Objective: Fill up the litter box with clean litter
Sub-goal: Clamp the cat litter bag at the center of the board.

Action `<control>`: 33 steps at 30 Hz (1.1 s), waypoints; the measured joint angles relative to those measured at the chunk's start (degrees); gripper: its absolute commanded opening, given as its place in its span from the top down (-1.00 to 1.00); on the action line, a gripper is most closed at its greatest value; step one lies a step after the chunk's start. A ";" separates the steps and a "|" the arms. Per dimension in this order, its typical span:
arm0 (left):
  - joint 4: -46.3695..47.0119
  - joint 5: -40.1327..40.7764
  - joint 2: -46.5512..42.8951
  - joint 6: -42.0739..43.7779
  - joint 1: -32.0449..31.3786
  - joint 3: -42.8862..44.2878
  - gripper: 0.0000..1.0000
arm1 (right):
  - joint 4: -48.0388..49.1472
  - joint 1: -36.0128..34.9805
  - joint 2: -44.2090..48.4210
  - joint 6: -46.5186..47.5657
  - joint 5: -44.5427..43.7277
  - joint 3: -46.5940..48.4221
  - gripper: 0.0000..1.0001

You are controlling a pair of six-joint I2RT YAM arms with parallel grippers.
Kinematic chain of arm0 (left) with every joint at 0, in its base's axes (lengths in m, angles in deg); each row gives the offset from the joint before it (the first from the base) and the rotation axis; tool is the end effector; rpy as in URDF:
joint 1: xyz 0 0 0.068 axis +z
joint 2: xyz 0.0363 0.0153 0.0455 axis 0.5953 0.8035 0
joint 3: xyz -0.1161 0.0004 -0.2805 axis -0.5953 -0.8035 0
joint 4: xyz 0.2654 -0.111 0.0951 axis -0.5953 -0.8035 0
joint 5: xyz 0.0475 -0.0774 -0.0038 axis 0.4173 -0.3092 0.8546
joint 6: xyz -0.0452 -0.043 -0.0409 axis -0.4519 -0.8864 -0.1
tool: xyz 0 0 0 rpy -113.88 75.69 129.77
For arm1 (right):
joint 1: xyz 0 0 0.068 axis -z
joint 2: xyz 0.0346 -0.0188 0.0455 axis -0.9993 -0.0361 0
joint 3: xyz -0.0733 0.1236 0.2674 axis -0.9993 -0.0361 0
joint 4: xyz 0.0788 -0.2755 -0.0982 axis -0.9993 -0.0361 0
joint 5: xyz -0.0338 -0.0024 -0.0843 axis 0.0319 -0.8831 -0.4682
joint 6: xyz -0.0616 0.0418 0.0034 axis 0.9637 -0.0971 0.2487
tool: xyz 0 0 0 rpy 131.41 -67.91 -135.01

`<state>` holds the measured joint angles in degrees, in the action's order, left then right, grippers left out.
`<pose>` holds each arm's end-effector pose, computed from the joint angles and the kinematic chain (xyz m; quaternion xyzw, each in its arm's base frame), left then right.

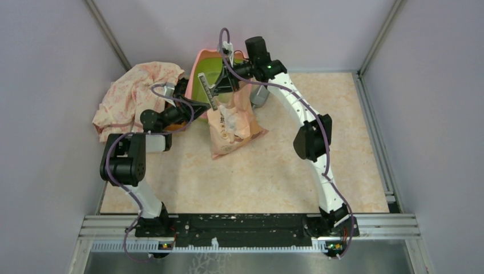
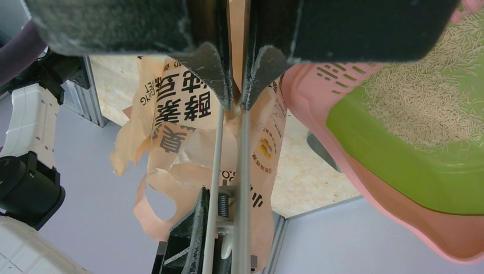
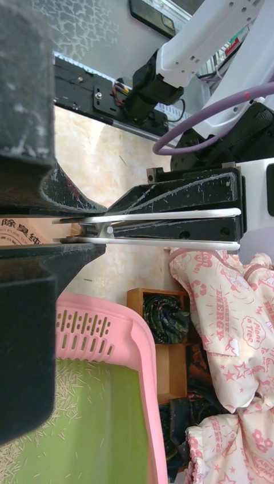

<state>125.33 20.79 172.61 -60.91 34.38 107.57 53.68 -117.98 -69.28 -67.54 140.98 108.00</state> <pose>0.3722 -0.0672 0.2425 0.2362 0.5623 -0.5179 0.5998 0.4839 0.3467 0.3813 -0.5213 0.5579 0.5375 0.3579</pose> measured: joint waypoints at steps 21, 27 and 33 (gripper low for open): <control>0.20 -2.19 0.15 -1.77 -0.11 -0.50 0.71 | 0.04 0.33 0.00 -0.17 0.90 0.00 1.00; 0.22 -2.82 0.09 -2.21 -0.37 -0.72 0.77 | 0.04 0.33 0.00 -0.15 0.94 0.00 1.00; 0.11 -3.67 -0.17 -2.10 -0.66 -1.53 0.89 | -0.20 0.33 0.00 0.04 0.94 0.00 1.00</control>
<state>125.44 17.12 172.44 -63.00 33.73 106.04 53.48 -117.65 -69.28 -67.50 141.92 108.00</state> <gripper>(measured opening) 0.070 0.122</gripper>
